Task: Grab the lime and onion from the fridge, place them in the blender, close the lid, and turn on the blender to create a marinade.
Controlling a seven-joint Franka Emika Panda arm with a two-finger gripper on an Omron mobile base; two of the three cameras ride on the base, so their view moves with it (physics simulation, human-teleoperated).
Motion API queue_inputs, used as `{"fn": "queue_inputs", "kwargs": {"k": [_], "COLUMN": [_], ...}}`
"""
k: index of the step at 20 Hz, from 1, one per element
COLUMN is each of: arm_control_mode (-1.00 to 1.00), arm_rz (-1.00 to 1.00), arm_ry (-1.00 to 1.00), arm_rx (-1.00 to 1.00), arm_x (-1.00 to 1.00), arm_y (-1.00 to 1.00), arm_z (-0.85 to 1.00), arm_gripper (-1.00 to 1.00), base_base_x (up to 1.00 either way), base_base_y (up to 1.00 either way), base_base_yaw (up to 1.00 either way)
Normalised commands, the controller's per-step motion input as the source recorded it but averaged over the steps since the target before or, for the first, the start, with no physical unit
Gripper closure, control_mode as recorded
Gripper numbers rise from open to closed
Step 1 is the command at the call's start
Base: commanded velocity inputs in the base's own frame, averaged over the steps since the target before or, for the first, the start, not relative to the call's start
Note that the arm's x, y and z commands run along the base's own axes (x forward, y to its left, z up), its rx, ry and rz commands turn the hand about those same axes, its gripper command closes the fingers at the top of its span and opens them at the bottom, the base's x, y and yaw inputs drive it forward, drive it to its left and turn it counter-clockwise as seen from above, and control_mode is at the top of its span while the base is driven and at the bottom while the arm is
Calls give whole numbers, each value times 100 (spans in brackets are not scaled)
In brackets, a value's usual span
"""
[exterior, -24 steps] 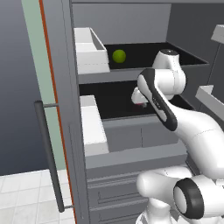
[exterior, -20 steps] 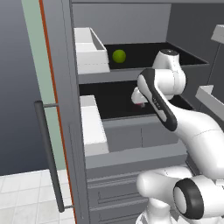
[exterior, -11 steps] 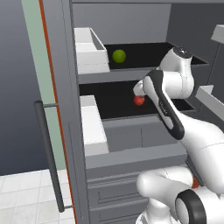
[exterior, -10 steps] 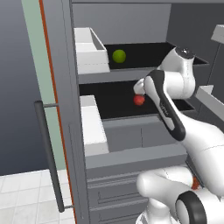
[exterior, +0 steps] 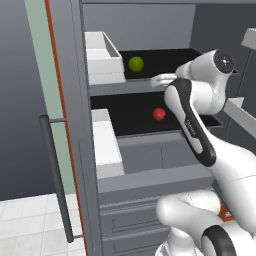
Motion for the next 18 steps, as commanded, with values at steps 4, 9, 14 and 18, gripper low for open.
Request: {"fn": "queue_inputs", "kwargs": {"k": [4, 9, 14, 18], "arm_control_mode": [-100, -100, -100, -100], "arm_rz": [0, 0, 0, 0], "arm_ry": [-4, 0, 0, 2], "arm_rx": [0, 0, 0, 0], "arm_x": [19, 34, 38, 44], "arm_y": [20, 25, 24, 6], "arm_z": [51, 51, 33, 1], "arm_gripper": [-100, -100, -100, -100], "base_base_x": [0, 0, 0, 0], "base_base_y": [0, 0, 0, 0], "base_base_yaw": [0, 0, 0, 0]}}
